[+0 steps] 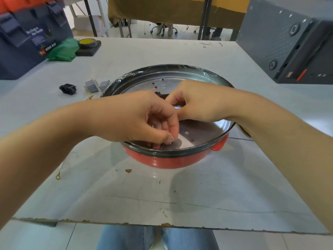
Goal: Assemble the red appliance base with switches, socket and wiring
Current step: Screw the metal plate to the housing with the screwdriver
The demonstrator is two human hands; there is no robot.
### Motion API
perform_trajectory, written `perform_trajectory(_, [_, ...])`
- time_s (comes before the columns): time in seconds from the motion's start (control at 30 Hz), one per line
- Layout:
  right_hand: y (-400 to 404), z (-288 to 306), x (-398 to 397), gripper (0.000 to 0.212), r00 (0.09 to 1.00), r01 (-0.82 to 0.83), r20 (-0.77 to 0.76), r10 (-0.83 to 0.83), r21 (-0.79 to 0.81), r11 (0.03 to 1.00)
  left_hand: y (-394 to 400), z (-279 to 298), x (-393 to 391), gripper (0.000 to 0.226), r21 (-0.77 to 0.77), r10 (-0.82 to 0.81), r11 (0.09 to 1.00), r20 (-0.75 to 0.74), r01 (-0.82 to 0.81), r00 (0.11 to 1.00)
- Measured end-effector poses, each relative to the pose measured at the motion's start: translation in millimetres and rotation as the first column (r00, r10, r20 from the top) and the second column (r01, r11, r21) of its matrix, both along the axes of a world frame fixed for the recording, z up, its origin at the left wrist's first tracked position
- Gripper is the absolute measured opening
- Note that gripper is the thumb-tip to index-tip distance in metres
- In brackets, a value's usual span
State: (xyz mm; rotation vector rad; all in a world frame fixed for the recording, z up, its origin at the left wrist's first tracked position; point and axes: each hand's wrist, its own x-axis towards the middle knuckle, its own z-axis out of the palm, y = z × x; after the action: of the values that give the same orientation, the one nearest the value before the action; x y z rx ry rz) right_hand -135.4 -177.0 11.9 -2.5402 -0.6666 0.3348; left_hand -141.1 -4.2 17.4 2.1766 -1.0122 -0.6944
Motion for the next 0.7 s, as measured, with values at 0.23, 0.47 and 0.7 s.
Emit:
perform_trajectory(0.23, [0.9,-8.2,-6.0,0.015,0.998,0.059,0.025,-0.059,0.014,0.998,-1.6,-4.4,0.6,0.012,0.005,-0.062,0.998,0.063,0.062,0.996])
perform_trajectory(0.47, [0.1,-10.8,-5.0,0.014,0.997,0.061,0.042,-0.06,-0.009,0.998,-3.5,-7.2,4.7,0.004,-0.011,-0.106,0.994,0.09,0.108,0.99])
perform_trajectory(0.7, [-1.8,-9.3,-3.8,0.012,0.999,0.042,0.009,-0.043,0.014,0.999,-5.2,-9.0,6.9,0.005,-0.037,-0.131,0.99,0.087,0.135,0.988])
